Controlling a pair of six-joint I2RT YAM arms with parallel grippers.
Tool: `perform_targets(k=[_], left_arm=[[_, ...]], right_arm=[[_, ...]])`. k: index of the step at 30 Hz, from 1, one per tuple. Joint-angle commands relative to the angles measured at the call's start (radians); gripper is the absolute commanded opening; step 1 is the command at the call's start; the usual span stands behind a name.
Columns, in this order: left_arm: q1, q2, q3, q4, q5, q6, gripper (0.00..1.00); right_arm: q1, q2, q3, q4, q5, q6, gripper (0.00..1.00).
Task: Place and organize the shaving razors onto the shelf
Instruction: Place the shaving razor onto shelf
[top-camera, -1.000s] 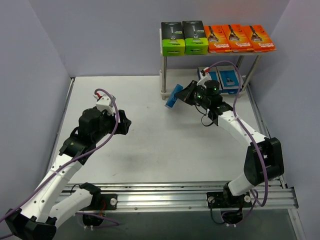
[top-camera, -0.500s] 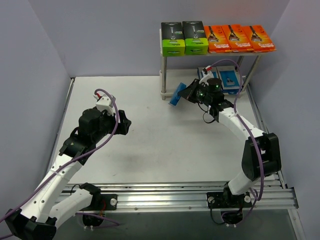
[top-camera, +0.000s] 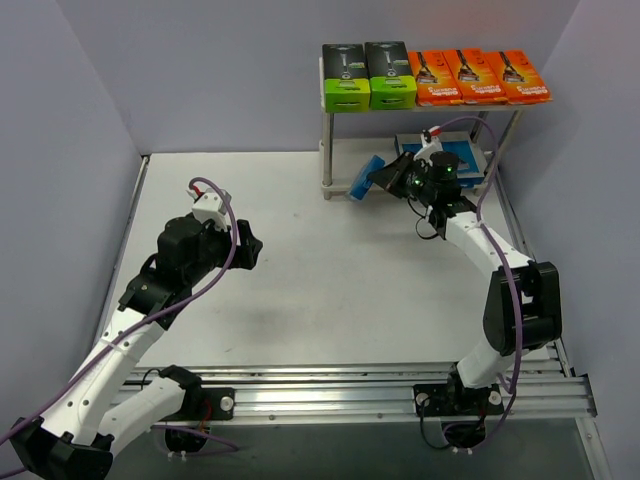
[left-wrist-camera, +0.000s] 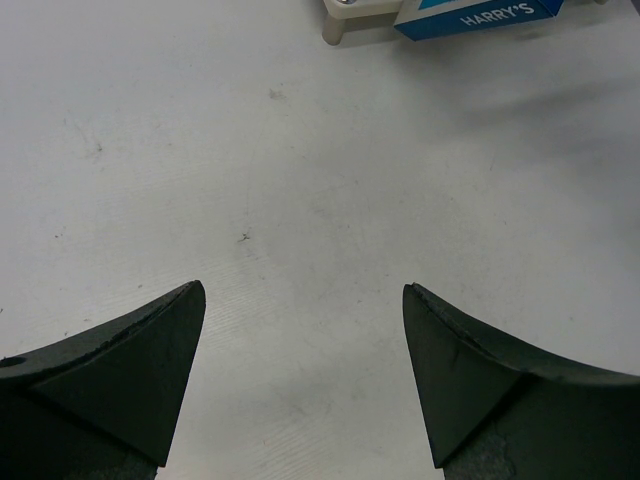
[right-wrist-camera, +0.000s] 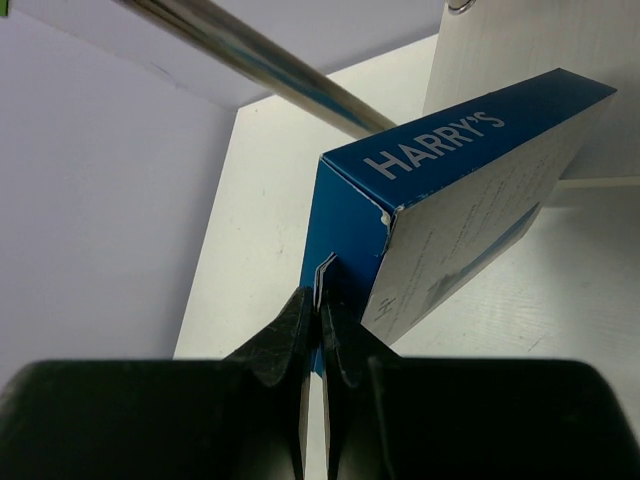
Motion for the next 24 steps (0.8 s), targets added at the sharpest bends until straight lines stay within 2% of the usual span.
perform_targets(k=[1,13,24], left_arm=[[-0.001,0.001,0.030,0.030,0.013,-0.007,0.89],[0.000,0.010,0.030,0.030,0.016,-0.009,0.89],[0.002,0.015,0.030,0.033,0.016,-0.009,0.89]], right_arm=[[-0.018,-0.004,0.007,0.121,-0.042,0.029,0.00],[-0.038,0.010,-0.014,0.256,-0.028,0.187,0.00],[-0.038,0.031,-0.039,0.353,0.015,0.239,0.00]])
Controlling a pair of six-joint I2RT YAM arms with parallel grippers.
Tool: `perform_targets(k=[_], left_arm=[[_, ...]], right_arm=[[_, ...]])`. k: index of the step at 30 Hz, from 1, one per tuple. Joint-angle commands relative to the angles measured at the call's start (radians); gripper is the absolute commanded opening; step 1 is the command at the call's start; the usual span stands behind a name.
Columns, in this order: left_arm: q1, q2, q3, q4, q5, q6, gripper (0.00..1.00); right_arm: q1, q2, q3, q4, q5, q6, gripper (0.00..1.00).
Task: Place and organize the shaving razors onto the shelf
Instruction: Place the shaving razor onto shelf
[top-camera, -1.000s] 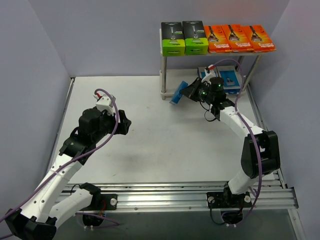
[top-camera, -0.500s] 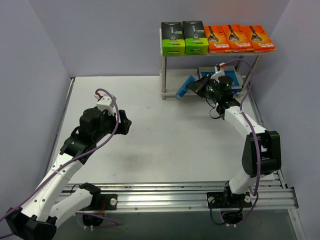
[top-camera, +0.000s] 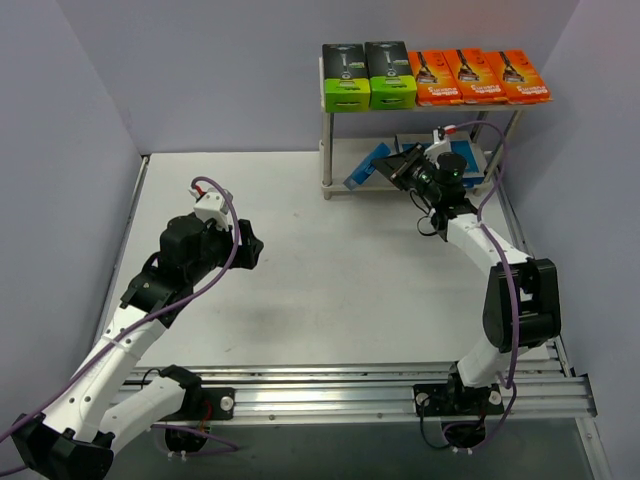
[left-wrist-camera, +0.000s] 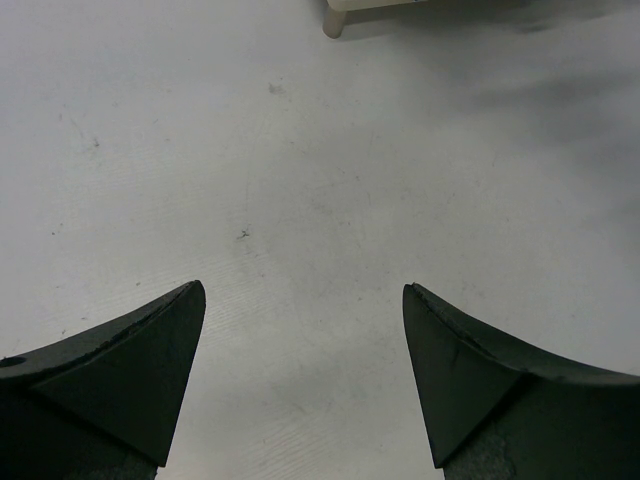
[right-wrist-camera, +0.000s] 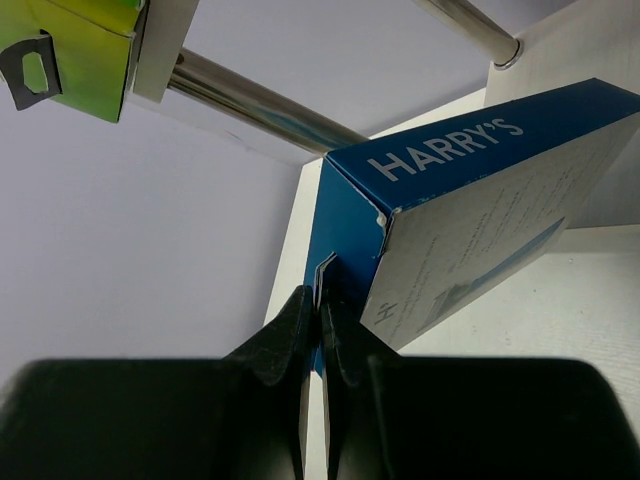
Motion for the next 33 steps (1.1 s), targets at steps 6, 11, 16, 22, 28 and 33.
perform_targets(k=[6,11,16,22,28,33], left_arm=[[0.000,0.002,0.030,0.033,0.013,-0.010,0.89],[0.001,0.000,0.030,0.033,0.013,-0.009,0.89],[0.001,0.005,0.030,0.034,0.013,-0.009,0.89],[0.001,0.005,0.030,0.034,0.013,-0.010,0.89],[0.001,0.005,0.030,0.034,0.013,-0.010,0.89],[0.001,0.005,0.030,0.034,0.013,-0.012,0.89]], right_arm=[[-0.002,0.037,-0.019,0.179,0.038,0.038,0.00],[-0.002,0.053,-0.028,0.203,0.057,0.040,0.00],[-0.002,0.066,-0.042,0.220,0.067,0.052,0.00],[-0.007,0.040,-0.111,0.260,0.134,0.084,0.00],[-0.024,0.023,-0.198,0.344,0.168,0.164,0.00],[-0.031,0.005,-0.230,0.350,0.183,0.184,0.00]])
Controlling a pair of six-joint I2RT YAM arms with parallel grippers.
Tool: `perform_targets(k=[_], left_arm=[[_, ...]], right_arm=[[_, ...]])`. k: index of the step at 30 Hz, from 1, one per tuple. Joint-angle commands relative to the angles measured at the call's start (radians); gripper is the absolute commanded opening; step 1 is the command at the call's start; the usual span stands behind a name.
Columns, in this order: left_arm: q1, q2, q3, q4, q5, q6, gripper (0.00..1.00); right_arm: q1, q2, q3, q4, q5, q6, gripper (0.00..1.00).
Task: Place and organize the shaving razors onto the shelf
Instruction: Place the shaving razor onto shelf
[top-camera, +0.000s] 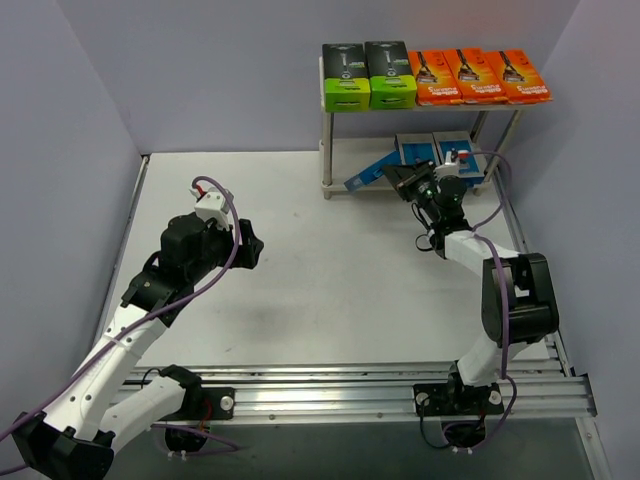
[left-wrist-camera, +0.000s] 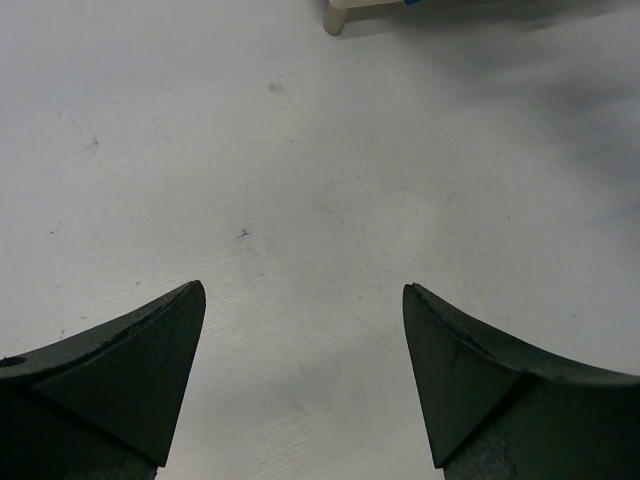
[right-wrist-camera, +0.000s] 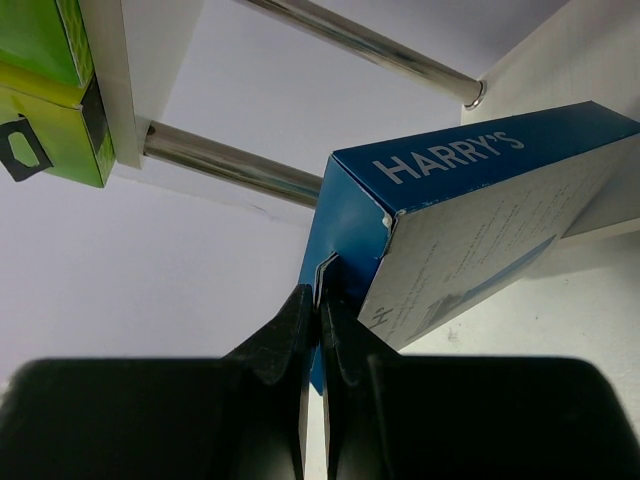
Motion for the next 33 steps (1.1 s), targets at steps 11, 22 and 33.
perform_targets(k=[11,22,33], left_arm=[[0.001,-0.002,0.030,0.036,0.042,-0.013,0.89],[0.000,-0.004,0.029,0.037,0.047,-0.016,0.89],[0.000,-0.002,0.029,0.039,0.047,-0.016,0.89]], right_arm=[[-0.019,-0.086,-0.200,0.091,0.076,0.078,0.00],[-0.019,-0.127,-0.334,0.123,0.139,0.132,0.00],[-0.016,-0.105,-0.435,0.219,0.194,0.206,0.00]])
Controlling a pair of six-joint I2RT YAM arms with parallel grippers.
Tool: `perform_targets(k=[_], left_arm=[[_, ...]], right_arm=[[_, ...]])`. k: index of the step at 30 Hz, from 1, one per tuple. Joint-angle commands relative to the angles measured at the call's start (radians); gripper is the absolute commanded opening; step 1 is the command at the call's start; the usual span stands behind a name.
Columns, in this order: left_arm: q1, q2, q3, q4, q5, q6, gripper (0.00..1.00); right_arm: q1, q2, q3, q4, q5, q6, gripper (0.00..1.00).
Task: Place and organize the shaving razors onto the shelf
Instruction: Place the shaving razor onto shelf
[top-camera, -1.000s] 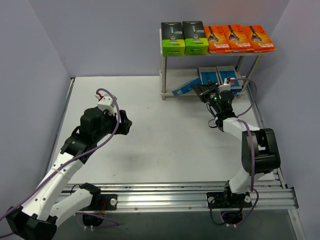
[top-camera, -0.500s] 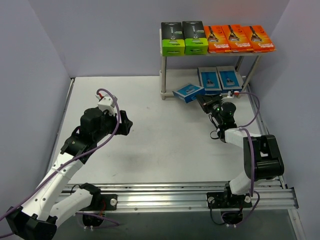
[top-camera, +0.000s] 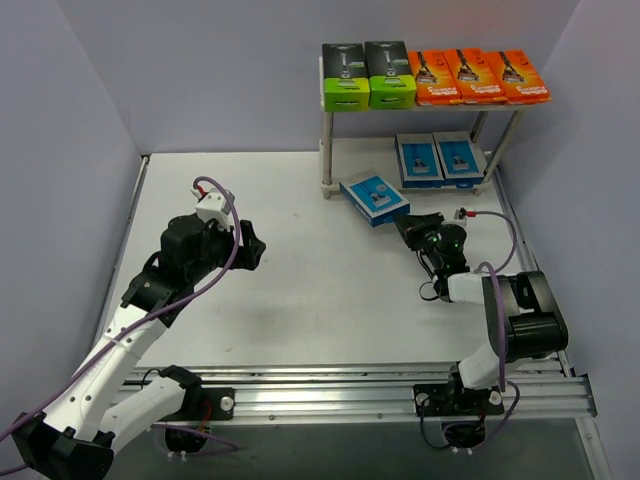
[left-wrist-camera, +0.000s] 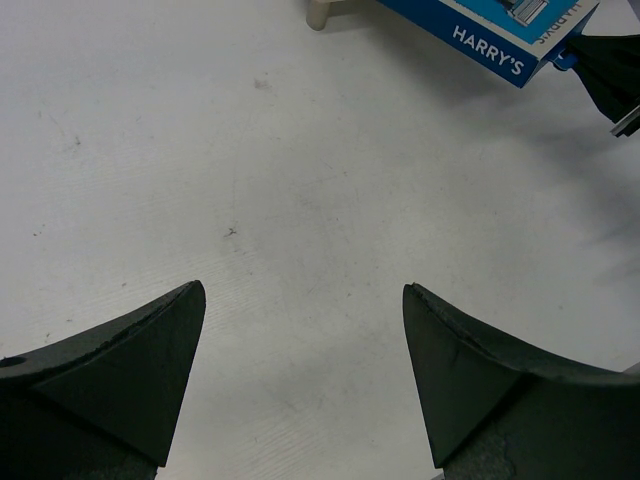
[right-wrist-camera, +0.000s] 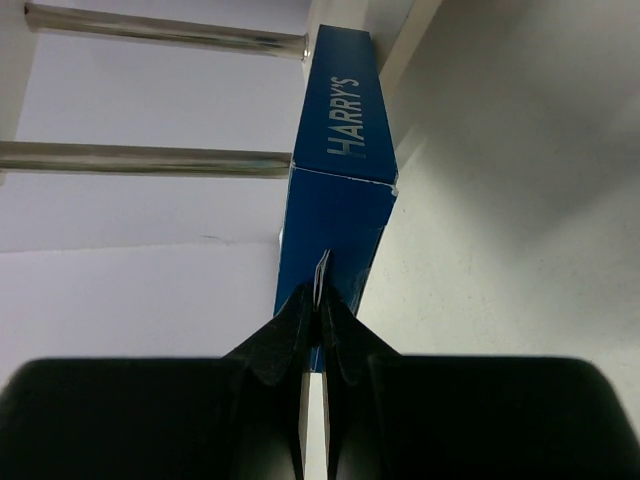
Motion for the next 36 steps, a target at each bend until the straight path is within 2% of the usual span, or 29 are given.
perform_targets(k=[1,23,36], left_arm=[[0.000,-0.002,0.029,0.037,0.016,-0.009,0.89],[-0.017,0.010,0.027,0.031,-0.006,-0.004,0.89],[-0.019,0.021,0.027,0.032,0.000,-0.006,0.89]], right_arm=[[0.003,0.007,-0.007,0.107,0.052,0.030,0.00],[0.062,0.073,-0.020,0.194,0.337,0.134,0.00],[0.127,0.160,0.053,0.239,0.423,0.157,0.00]])
